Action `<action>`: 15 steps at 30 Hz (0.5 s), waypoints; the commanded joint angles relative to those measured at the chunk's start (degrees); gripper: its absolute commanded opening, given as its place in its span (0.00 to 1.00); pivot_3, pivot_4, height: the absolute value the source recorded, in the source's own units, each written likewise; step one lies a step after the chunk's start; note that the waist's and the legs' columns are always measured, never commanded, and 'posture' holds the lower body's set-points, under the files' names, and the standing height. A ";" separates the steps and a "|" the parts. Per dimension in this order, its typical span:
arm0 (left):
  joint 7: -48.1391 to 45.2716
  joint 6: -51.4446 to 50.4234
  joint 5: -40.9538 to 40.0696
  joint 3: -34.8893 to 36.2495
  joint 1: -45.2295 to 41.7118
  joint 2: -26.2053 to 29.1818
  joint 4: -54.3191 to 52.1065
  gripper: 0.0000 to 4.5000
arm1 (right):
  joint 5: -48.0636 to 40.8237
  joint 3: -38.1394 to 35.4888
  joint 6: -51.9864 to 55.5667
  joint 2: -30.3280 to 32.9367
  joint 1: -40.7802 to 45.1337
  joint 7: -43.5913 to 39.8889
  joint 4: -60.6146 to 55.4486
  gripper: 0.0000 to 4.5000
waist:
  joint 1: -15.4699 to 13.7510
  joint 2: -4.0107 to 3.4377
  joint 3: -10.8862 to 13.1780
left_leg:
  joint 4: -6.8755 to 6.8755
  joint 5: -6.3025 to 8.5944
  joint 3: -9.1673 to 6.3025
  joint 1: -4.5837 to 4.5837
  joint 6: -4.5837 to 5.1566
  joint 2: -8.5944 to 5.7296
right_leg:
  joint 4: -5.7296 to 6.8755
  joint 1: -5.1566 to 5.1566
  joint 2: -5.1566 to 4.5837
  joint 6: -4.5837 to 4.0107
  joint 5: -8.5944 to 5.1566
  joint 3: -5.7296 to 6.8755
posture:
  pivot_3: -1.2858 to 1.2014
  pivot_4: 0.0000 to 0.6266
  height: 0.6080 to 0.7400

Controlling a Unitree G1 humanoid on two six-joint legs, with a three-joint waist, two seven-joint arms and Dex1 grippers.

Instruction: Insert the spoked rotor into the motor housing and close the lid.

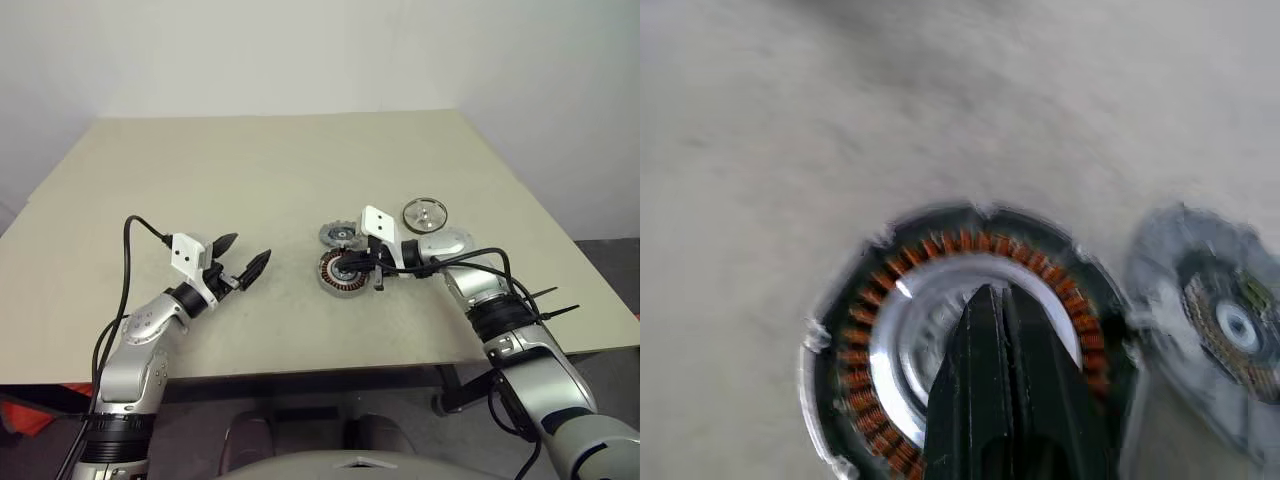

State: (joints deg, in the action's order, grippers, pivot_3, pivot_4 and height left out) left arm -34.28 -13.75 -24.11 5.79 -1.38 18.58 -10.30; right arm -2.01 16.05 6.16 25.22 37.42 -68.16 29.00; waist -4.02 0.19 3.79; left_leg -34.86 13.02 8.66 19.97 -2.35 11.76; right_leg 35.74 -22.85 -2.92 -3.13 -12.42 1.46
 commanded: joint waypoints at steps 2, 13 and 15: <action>-0.26 0.99 -0.01 0.24 -0.07 0.47 -1.85 1.00 | 0.94 -0.62 -2.49 0.18 2.64 0.69 3.65 0.00 | 0.03 0.00 0.00 | 0.00 0.00 0.00 0.02 0.00 0.00 | 0.00 0.00 0.00 0.00 0.00 0.00 | 0.52 0.00 1.00; -0.49 1.74 0.24 0.52 -0.41 0.44 -0.61 1.00 | -1.63 -2.31 -2.04 0.73 2.80 -0.95 0.17 0.00 | 0.03 0.00 0.00 | 0.00 -0.01 0.00 0.02 0.00 0.01 | 0.02 -0.02 0.00 -0.01 0.00 0.00 | 0.52 0.00 1.00; -0.51 1.80 0.26 0.54 -0.57 0.43 -0.41 1.00 | -2.21 -2.53 -1.40 0.98 2.58 -1.37 -1.55 0.00 | 0.03 0.00 0.00 | 0.00 0.00 0.00 0.02 0.00 0.01 | 0.02 -0.06 0.00 -0.01 0.00 0.00 | 0.52 0.00 1.00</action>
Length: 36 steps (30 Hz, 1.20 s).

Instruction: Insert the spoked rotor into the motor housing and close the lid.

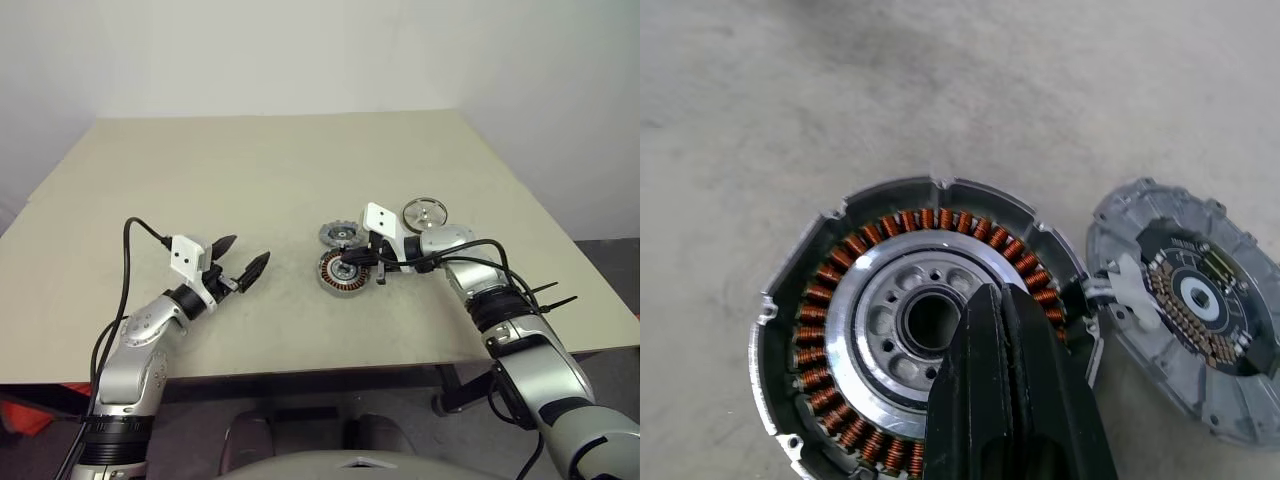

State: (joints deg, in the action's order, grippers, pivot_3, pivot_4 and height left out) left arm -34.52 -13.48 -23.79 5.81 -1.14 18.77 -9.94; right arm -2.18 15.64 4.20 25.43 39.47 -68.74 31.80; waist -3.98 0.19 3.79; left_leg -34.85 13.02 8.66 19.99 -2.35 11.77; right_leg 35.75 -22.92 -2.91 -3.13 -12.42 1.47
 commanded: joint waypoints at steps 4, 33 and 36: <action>-0.27 1.52 -0.11 0.62 -0.86 0.29 -0.75 1.00 | -3.02 -2.43 2.38 1.16 -0.70 -1.56 -8.67 0.00 | -0.03 0.00 0.00 | 0.00 0.01 0.00 0.00 0.02 0.00 | -0.02 -0.07 0.00 0.00 0.00 0.02 | 0.52 0.00 1.00; 0.52 0.73 -0.39 0.72 -0.42 0.52 -2.32 1.00 | -3.32 -2.38 3.34 1.26 -1.22 -0.76 -11.52 0.00 | 0.00 0.00 -0.01 | 0.01 0.00 -0.01 0.00 0.01 0.01 | -0.02 -0.06 0.00 0.00 0.00 0.01 | 0.52 0.00 1.00; 0.51 0.74 -0.40 0.70 -0.41 0.50 -2.30 1.00 | -3.35 -1.87 4.11 0.96 -2.21 -0.82 -12.22 0.00 | 0.00 0.00 -0.01 | 0.01 0.01 -0.01 0.00 0.02 0.00 | -0.02 -0.06 0.00 0.00 0.00 0.01 | 0.52 0.00 1.00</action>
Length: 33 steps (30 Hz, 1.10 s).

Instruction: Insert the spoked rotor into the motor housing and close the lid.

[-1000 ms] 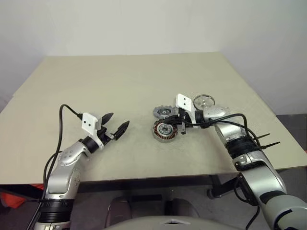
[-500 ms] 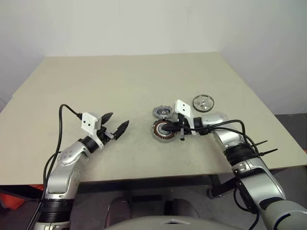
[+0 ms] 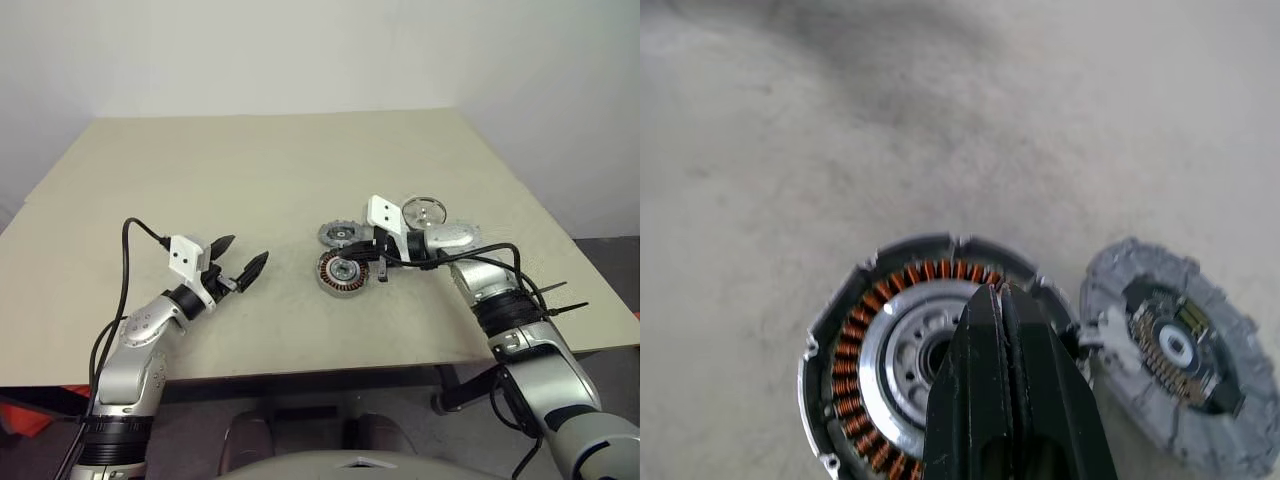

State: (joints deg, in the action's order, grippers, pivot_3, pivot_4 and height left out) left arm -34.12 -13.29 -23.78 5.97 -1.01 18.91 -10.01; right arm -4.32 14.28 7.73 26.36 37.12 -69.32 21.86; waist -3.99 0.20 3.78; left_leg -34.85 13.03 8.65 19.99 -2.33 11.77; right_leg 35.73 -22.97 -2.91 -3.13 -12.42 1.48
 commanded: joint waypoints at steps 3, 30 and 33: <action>0.11 0.55 -0.42 0.62 -0.58 0.41 -2.14 1.00 | -1.12 0.59 1.74 -1.05 -1.82 -0.59 -0.47 0.00 | -0.04 0.01 -0.01 | 0.00 -0.01 0.00 -0.01 -0.01 0.00 | 0.01 0.01 0.00 0.00 0.00 0.00 | 0.52 0.00 1.00; 0.30 0.83 -0.12 0.58 -0.61 0.16 -1.83 1.00 | 1.75 2.18 -1.04 -1.81 -2.10 1.26 6.41 0.00 | 0.02 0.00 -0.09 | 0.01 -0.05 0.00 -0.01 -0.01 0.01 | 0.00 0.05 -0.02 0.01 0.00 0.01 | 0.52 0.00 1.00; 0.30 0.87 -0.15 0.80 -0.61 0.27 -1.76 1.00 | 2.88 2.80 -2.85 -2.00 -2.53 1.93 8.00 0.00 | 0.03 -0.04 -0.14 | 0.00 -0.04 0.02 -0.01 -0.01 -0.02 | 0.00 0.13 -0.03 0.01 0.00 -0.01 | 0.52 0.00 1.00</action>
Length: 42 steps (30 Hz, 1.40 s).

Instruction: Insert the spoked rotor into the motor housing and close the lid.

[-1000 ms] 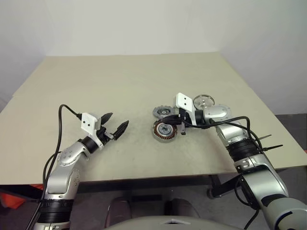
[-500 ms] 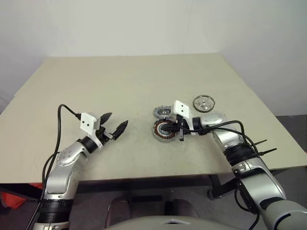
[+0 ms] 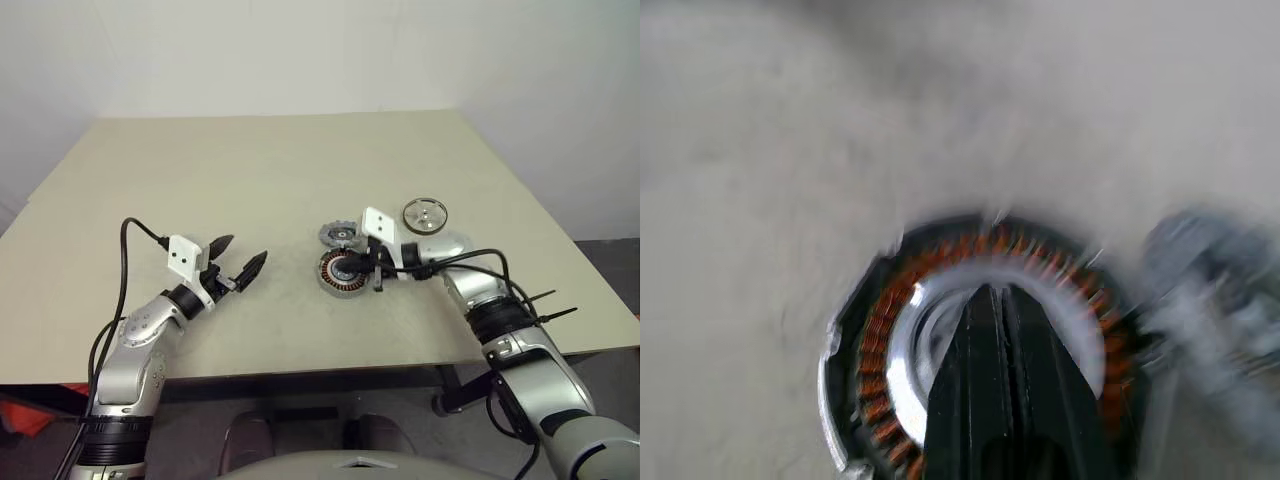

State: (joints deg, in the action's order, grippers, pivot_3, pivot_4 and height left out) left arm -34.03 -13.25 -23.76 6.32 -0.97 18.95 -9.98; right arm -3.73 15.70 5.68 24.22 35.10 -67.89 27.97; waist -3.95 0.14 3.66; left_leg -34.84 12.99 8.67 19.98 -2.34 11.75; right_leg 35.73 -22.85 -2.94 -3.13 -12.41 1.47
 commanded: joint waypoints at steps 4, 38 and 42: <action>0.15 0.92 -0.17 0.69 -0.65 0.38 -1.58 1.00 | -0.38 -0.50 0.18 0.11 1.43 -0.13 -1.93 0.00 | 0.00 0.02 -0.03 | 0.01 -0.01 0.00 -0.19 -0.02 0.02 | 0.00 0.20 0.00 0.01 -0.01 0.01 | 0.52 0.00 1.00; 1.01 0.58 -0.11 0.12 -0.98 0.00 -2.00 1.00 | -1.41 -13.36 -2.17 -1.28 14.23 21.08 8.94 0.00 | 0.07 -0.03 -0.01 | 0.02 -0.12 -0.01 0.00 -0.16 0.02 | 0.03 -0.21 0.01 0.00 0.01 0.01 | 0.52 0.00 1.00; 1.18 0.14 -0.53 0.01 -1.29 -0.37 -1.75 1.00 | -1.11 -17.47 1.45 0.23 22.15 29.63 25.65 0.00 | -0.14 -0.04 -0.01 | 0.02 -0.16 0.00 0.02 -0.25 0.00 | 0.04 -0.23 0.01 -0.01 0.01 0.02 | 0.52 0.00 1.00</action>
State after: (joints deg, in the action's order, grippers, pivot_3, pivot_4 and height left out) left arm -32.98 -13.33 -23.78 6.10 -1.53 18.58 -10.05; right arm -4.59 0.19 6.62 23.65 56.20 -41.79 49.43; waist -4.09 0.10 3.65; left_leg -34.80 12.82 8.66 20.03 -2.59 11.76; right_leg 35.72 -23.08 -2.93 -3.14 -12.41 1.52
